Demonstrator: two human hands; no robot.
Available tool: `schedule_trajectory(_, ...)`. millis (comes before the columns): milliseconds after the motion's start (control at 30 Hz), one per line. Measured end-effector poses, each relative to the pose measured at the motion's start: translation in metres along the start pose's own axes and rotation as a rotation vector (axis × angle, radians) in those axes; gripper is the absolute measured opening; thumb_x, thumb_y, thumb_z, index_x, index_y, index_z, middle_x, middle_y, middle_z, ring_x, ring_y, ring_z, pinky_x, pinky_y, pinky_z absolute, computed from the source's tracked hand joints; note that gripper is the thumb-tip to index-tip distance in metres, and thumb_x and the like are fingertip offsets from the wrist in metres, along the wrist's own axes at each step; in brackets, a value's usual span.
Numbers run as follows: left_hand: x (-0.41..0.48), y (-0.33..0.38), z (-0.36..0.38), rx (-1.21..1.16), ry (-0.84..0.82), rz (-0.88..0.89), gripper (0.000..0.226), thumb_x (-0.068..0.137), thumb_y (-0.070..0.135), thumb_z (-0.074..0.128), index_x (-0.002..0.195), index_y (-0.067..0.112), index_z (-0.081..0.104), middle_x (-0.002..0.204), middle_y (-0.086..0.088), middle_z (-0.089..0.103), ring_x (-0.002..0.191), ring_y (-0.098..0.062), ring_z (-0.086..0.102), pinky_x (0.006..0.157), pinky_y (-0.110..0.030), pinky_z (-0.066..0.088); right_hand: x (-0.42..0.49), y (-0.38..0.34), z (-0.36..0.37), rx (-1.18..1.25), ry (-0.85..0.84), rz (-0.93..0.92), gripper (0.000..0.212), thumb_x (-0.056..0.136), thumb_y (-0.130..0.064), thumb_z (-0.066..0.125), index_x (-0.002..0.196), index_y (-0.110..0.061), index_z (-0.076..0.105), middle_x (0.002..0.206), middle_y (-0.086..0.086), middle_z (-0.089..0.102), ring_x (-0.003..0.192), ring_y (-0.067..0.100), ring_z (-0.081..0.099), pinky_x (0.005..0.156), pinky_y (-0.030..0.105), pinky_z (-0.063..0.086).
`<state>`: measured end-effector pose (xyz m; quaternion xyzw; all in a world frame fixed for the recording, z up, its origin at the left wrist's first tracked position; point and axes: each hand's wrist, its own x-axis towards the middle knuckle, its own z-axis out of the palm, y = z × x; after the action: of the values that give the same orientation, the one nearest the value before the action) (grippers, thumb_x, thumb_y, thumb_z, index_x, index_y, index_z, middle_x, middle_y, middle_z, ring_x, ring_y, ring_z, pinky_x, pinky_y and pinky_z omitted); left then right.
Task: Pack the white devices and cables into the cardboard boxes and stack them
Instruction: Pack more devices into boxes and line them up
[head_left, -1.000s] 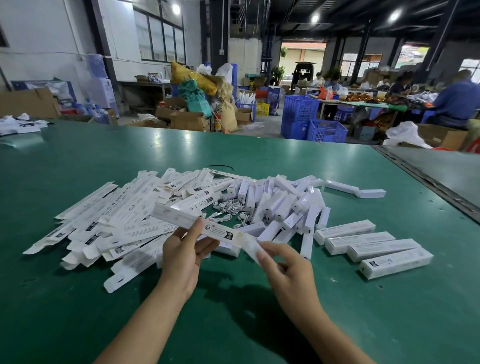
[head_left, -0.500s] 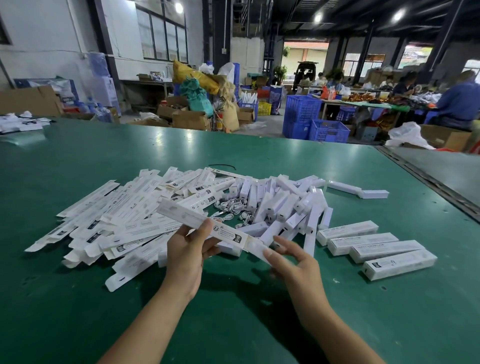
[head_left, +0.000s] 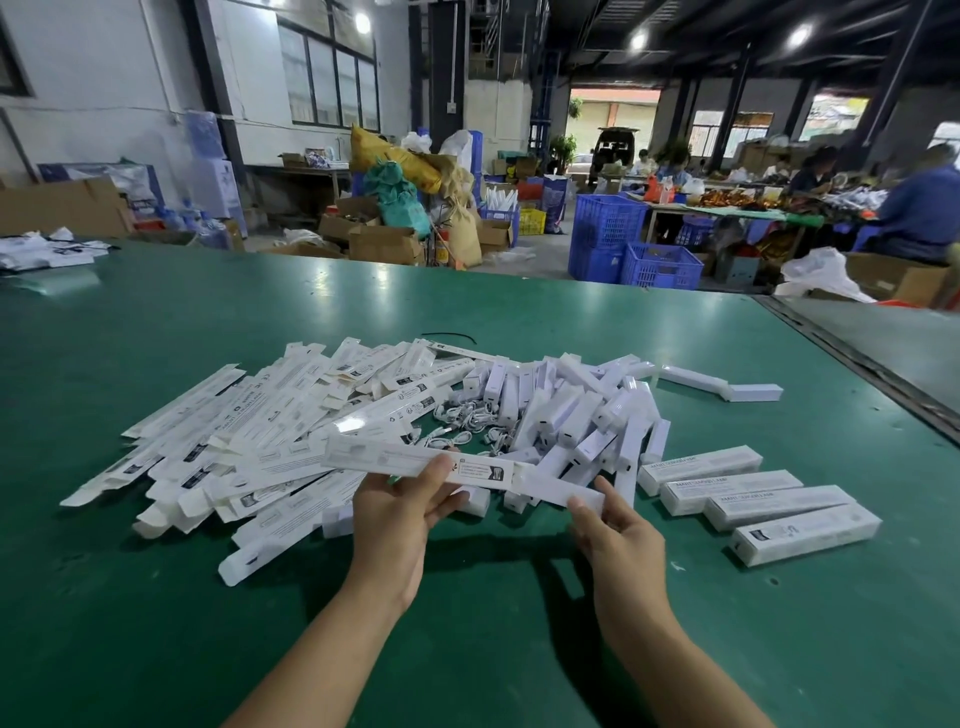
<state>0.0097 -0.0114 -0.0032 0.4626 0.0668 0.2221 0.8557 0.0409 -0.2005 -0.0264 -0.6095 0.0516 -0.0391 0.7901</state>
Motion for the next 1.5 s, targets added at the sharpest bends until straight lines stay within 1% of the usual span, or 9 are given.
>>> schedule_trajectory(200,-0.001,-0.001,0.0,-0.008,-0.02,0.006,0.028,0.071,0.017,0.078,0.094,0.005,0.067,0.097,-0.021,0.075,0.083,-0.03,0.074,0.067,-0.031,0.06,0.004,-0.005,-0.003,-0.034,-0.001,-0.038,0.055,0.089,-0.008,0.069,0.141,-0.013,0.05,0.122,0.009,0.068,0.112,0.026,0.065,0.104,0.047,0.047)
schedule_trajectory(367,-0.002,-0.002,0.001,-0.001,-0.052,0.0,0.026,0.075,0.015,0.075,0.095,0.002,0.066,0.095,-0.02,0.075,0.081,-0.029,0.075,0.067,-0.031,0.06,0.001,-0.009,-0.003,-0.089,0.038,-0.096,0.054,0.088,-0.015,0.072,0.138,-0.016,0.054,0.119,0.002,0.068,0.104,0.009,0.066,0.075,0.013,0.048)
schedule_trajectory(467,-0.002,-0.002,0.001,-0.018,-0.031,-0.014,0.033,0.072,0.018,0.075,0.098,0.001,0.062,0.093,-0.015,0.076,0.079,-0.025,0.075,0.068,-0.031,0.06,0.002,-0.01,-0.005,-0.077,0.036,-0.12,0.052,0.086,-0.013,0.073,0.136,-0.016,0.056,0.117,0.002,0.067,0.091,-0.003,0.067,0.064,0.004,0.046)
schedule_trajectory(800,-0.009,-0.005,0.007,0.028,-0.084,-0.047,0.027,0.077,0.016,0.072,0.097,0.001,0.063,0.1,-0.02,0.075,0.092,-0.032,0.074,0.075,-0.033,0.061,-0.006,-0.008,0.001,-0.107,-0.003,-0.158,0.04,0.08,-0.015,0.08,0.116,-0.03,0.068,0.107,-0.01,0.071,0.09,-0.004,0.068,0.069,0.007,0.049)
schedule_trajectory(967,-0.008,-0.006,0.008,-0.002,-0.071,-0.047,0.026,0.076,0.017,0.073,0.096,0.003,0.063,0.101,-0.019,0.075,0.092,-0.032,0.074,0.074,-0.034,0.061,-0.012,-0.01,0.004,-0.225,0.063,-0.175,0.035,0.076,-0.022,0.084,0.098,-0.042,0.065,0.097,-0.003,0.074,0.086,0.012,0.07,0.084,0.04,0.057)
schedule_trajectory(1067,-0.01,-0.01,0.009,0.043,-0.09,-0.034,0.027,0.076,0.019,0.074,0.095,0.004,0.064,0.099,-0.02,0.075,0.093,-0.035,0.074,0.075,-0.035,0.062,-0.019,-0.014,0.007,-0.272,0.061,-0.194,0.026,0.077,-0.024,0.082,0.097,-0.035,0.071,0.082,-0.006,0.074,0.068,0.015,0.065,0.065,0.041,0.058)
schedule_trajectory(1200,-0.009,-0.01,0.009,0.047,-0.053,-0.028,0.027,0.074,0.021,0.075,0.093,0.005,0.065,0.099,-0.021,0.075,0.094,-0.035,0.073,0.074,-0.034,0.061,-0.029,-0.021,0.014,-0.073,-0.066,-0.115,0.036,0.086,-0.029,0.071,0.12,-0.035,0.062,0.092,-0.002,0.074,0.048,0.016,0.054,0.04,0.023,0.041)
schedule_trajectory(1400,-0.014,-0.012,0.012,0.092,-0.128,-0.063,0.046,0.072,0.025,0.076,0.106,-0.003,0.06,0.101,-0.02,0.075,0.095,-0.034,0.073,0.073,-0.031,0.06,-0.038,-0.026,0.017,0.057,-0.396,0.082,0.048,0.076,-0.058,0.06,0.124,-0.055,0.056,0.108,-0.009,0.073,0.043,0.023,0.056,0.042,0.023,0.04)
schedule_trajectory(1500,-0.017,-0.015,0.015,0.089,-0.162,-0.09,0.046,0.073,0.026,0.075,0.108,0.0,0.06,0.1,-0.02,0.075,0.093,-0.032,0.074,0.071,-0.03,0.059,-0.039,-0.026,0.015,0.122,-0.553,0.145,0.045,0.087,-0.057,0.045,0.132,-0.057,0.043,0.122,-0.004,0.069,0.041,0.019,0.052,0.043,0.025,0.042)
